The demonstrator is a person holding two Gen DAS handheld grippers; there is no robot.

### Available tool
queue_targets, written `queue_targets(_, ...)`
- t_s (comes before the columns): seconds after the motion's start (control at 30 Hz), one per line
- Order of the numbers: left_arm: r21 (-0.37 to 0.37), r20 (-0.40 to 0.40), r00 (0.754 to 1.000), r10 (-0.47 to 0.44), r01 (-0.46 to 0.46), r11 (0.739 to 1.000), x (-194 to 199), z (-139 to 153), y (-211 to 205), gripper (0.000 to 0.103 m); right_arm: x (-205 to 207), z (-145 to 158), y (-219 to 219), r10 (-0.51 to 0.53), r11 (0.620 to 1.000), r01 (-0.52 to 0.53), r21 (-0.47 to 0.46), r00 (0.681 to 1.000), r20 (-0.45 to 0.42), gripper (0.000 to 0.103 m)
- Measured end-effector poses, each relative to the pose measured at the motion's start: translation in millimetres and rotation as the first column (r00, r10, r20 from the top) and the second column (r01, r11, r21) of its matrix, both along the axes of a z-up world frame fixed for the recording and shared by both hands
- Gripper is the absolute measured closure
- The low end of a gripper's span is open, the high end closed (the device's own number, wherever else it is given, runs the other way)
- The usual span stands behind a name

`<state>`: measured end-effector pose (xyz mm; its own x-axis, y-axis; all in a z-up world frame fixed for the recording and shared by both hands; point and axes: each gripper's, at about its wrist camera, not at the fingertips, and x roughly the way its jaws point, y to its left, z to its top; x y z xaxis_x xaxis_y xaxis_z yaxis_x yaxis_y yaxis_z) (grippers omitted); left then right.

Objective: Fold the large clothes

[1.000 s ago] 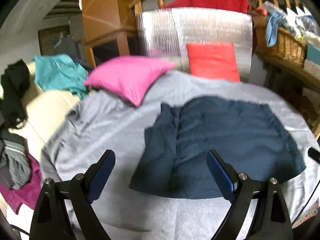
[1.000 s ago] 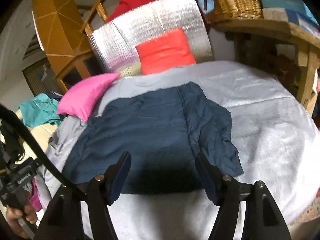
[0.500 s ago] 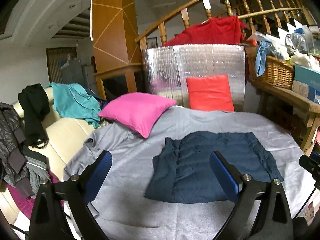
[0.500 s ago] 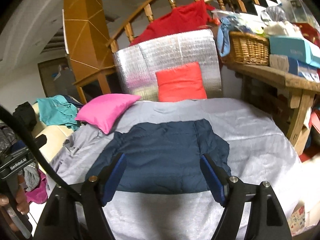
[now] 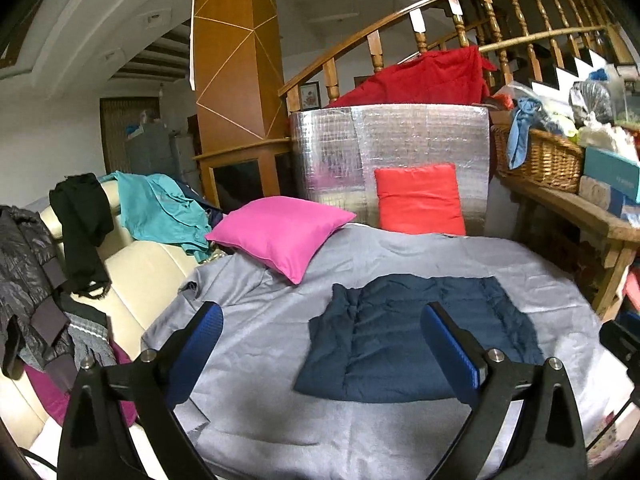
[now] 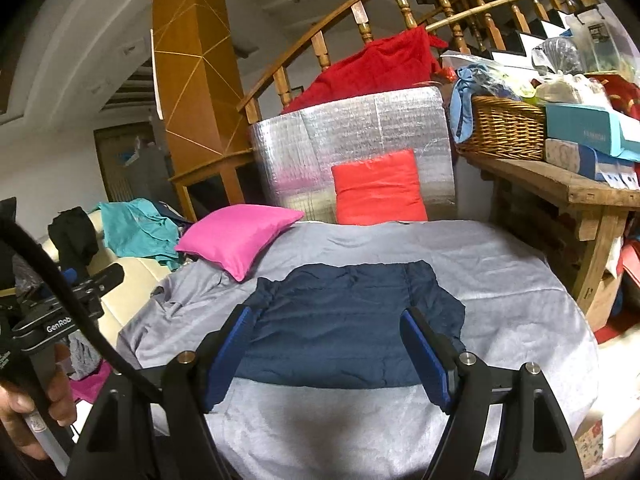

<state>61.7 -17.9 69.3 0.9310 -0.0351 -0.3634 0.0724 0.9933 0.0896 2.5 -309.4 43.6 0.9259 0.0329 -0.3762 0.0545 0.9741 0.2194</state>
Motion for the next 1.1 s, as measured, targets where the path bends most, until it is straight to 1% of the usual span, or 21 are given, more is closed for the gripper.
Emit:
queue_targets(0.13, -0.033, 0.007, 1.000, 0.013, -0.012, 0.999, -14, 8, 5, 0.004, -16, 11, 1, -0.006, 1.000, 0.006, -0.006, 1.000, 0.027, 0.024)
queue_targets(0.23, -0.024, 0.014, 1.000, 0.025, -0.025, 0.999, -24, 12, 4, 0.004, -28, 18, 2, -0.016, 1.000, 0.016, -0.002, 0.999, 0.037, 0.024)
queue_targets(0.3, -0.025, 0.029, 0.999, 0.019, -0.018, 1.000, -34, 14, 5, 0.004, -34, 22, 3, -0.018, 1.000, 0.017, 0.010, 0.999, 0.035, 0.024)
queue_targets(0.43, -0.015, 0.034, 0.999, 0.012, -0.011, 1.000, -49, 19, 4, 0.004, -47, 27, 6, -0.030, 1.000, 0.030, 0.006, 0.999, 0.027, 0.023)
queue_targets(0.53, 0.007, 0.033, 0.999, 0.004, -0.004, 1.000, -54, 20, 1, 0.004, -53, 28, 8, -0.046, 0.999, 0.046, 0.016, 0.999, 0.012, 0.018)
queue_targets(0.7, 0.033, 0.056, 0.998, 0.007, -0.009, 0.999, -56, 21, 0, 0.004, -46, 25, 16, -0.072, 0.997, 0.072, 0.011, 0.997, -0.028, 0.017)
queue_targets(0.8, 0.025, 0.066, 0.998, 0.022, -0.024, 0.999, -56, 22, 2, 0.004, -36, 20, 20, -0.056, 0.998, 0.057, 0.019, 0.996, -0.063, 0.017)
queue_targets(0.9, 0.010, 0.065, 0.998, 0.026, -0.027, 1.000, -54, 20, 4, 0.004, -30, 10, 24, -0.054, 0.998, 0.057, 0.028, 0.995, -0.084, 0.017)
queue_targets(1.1, 0.003, 0.039, 0.998, 0.049, -0.049, 0.999, -54, 12, 4, 0.004, -27, -1, 31, -0.035, 0.999, 0.039, 0.034, 0.993, -0.117, 0.017)
